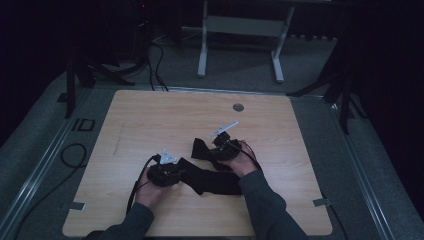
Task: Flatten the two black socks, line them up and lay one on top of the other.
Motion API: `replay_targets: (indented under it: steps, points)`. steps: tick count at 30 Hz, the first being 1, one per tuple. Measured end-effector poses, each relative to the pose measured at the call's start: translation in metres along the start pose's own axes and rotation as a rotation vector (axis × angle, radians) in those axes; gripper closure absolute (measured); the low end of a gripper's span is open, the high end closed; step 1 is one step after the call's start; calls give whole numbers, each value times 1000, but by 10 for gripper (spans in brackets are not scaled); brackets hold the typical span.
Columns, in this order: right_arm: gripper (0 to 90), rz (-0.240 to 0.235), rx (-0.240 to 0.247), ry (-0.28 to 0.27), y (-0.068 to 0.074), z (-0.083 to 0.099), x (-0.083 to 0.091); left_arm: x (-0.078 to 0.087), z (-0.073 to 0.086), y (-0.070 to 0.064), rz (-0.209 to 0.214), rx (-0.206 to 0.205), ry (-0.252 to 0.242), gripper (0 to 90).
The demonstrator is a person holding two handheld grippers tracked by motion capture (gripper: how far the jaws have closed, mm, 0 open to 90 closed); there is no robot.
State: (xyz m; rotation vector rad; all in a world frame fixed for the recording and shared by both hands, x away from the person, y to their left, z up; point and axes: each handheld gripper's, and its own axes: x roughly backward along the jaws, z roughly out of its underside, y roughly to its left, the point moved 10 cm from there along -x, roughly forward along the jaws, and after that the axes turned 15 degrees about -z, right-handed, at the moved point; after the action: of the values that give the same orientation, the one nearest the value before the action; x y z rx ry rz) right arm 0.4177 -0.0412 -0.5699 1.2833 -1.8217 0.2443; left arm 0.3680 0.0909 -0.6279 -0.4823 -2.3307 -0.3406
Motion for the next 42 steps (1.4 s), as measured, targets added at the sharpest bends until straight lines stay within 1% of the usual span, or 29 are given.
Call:
replay_targets:
  steps: [5,8,13,15,17,19,22,23,25,26,27,29,30,32,35,36,37,38,40,42]
  points:
    - [835,-1,11,-24,20,-4,9,0,0,0,-2,1,0,614]
    - [835,-14,9,-53,31,-8,17,0,0,0,-3,0,0,615]
    - [835,-8,26,-102,54,-18,32,0,0,0,-4,3,0,615]
    - [835,-22,19,-120,62,-19,33,0,0,0,-3,7,0,615]
    - [835,-26,7,-122,69,-14,25,0,0,0,-1,17,-3,616]
    - [835,-28,-11,-118,69,-9,16,0,0,1,11,22,2,620]
    - [834,-39,-56,-114,63,-1,0,2,-1,2,29,53,-6,637]
    - [834,-38,-66,-112,61,1,-4,3,-1,3,33,56,-10,641]
    - [834,-42,-80,-107,58,3,-9,8,-4,8,40,75,-25,653]
    - [834,-39,-83,-104,58,4,-11,10,-6,12,42,92,-34,663]
    - [833,-42,-83,-101,58,5,-13,13,-7,16,39,113,-42,677]
    - [833,-36,-90,-96,57,6,-16,17,-6,25,17,124,-40,706]
    - [832,-36,-91,-92,57,7,-17,17,-5,27,12,131,-37,722]
    - [830,-33,-98,-84,56,8,-21,16,-1,30,4,131,-14,753]
    - [829,-32,-116,-74,53,10,-28,11,3,27,-10,107,15,785]
    - [829,-32,-116,-74,53,10,-28,11,3,27,-10,107,15,792]
    - [828,-34,-132,-58,52,12,-36,8,6,25,-19,97,42,813]
    - [828,-34,-132,-58,52,12,-36,8,6,25,-19,97,42,822]
    - [828,-39,-148,-55,53,12,-44,8,7,26,-8,112,53,842]
    - [828,-44,-153,-52,54,13,-48,8,8,26,-2,122,59,860]
